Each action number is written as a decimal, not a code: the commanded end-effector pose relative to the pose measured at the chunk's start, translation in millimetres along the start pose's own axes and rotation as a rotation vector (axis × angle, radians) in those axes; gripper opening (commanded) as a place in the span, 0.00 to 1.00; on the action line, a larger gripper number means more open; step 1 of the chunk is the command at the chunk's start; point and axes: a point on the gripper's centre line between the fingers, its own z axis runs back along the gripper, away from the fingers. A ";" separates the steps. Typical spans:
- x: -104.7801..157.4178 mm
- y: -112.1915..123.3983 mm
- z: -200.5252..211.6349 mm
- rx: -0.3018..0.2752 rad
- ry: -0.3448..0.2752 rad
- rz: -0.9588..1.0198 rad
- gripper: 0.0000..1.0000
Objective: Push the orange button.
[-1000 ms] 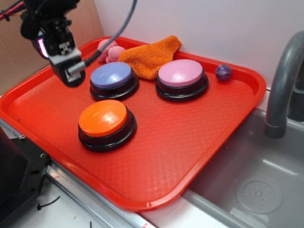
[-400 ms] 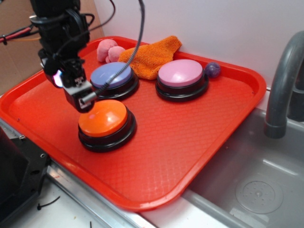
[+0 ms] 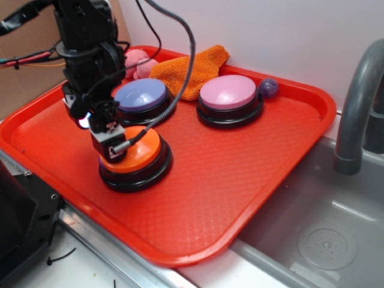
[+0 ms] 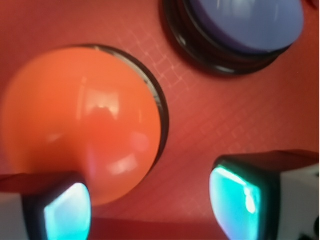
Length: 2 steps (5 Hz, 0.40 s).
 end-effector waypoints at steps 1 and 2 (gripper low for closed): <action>13.6 -7.5 -10.5 0.002 0.008 -0.007 1.00; 14.4 -6.9 2.6 -0.006 -0.010 -0.001 1.00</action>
